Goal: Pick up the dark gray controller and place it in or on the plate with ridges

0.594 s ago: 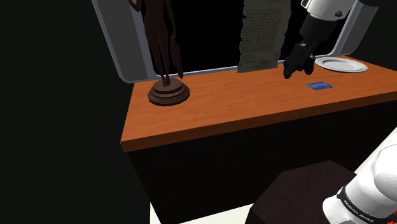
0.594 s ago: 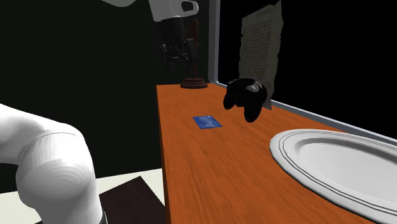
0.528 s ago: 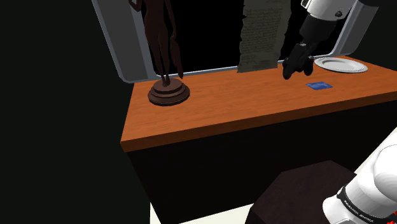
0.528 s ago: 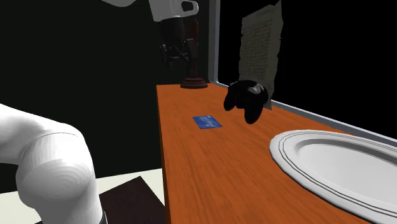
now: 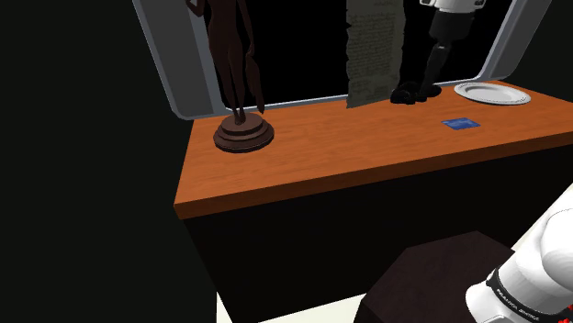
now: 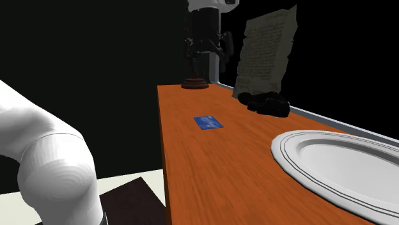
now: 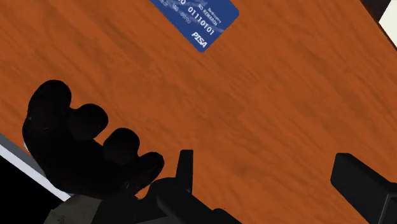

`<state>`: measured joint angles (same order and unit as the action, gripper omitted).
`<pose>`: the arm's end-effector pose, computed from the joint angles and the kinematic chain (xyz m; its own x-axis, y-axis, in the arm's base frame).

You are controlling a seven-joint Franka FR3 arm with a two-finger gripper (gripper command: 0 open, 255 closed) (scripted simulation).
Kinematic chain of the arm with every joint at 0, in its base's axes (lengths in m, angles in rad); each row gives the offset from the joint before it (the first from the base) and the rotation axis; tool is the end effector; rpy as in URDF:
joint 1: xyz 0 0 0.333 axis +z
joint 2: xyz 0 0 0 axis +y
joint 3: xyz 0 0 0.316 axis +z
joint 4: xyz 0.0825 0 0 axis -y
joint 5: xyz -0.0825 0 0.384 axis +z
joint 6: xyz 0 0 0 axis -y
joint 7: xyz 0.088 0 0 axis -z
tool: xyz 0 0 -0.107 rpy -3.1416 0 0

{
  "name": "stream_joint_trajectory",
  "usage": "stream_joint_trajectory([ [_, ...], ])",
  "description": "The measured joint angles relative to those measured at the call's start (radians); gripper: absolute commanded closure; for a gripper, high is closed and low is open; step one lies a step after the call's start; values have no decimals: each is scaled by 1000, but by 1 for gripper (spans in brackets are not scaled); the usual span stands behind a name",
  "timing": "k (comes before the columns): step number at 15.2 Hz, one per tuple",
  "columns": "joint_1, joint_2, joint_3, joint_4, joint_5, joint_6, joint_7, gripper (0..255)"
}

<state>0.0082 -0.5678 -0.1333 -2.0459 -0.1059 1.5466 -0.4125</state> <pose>0.3651 -0.0733 0.6582 0.9540 0.2963 0.0452 0.2937 -0.9542 0.0568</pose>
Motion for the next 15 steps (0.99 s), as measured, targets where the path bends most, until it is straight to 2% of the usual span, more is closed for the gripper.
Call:
stream_joint_trajectory([
  [5, 18, 221, -105, 201, -41, -72, -266, 0],
  [7, 21, 273, -123, 247, -47, -89, -329, 0],
  [15, 16, 264, -135, 156, -58, -14, -349, 0],
])
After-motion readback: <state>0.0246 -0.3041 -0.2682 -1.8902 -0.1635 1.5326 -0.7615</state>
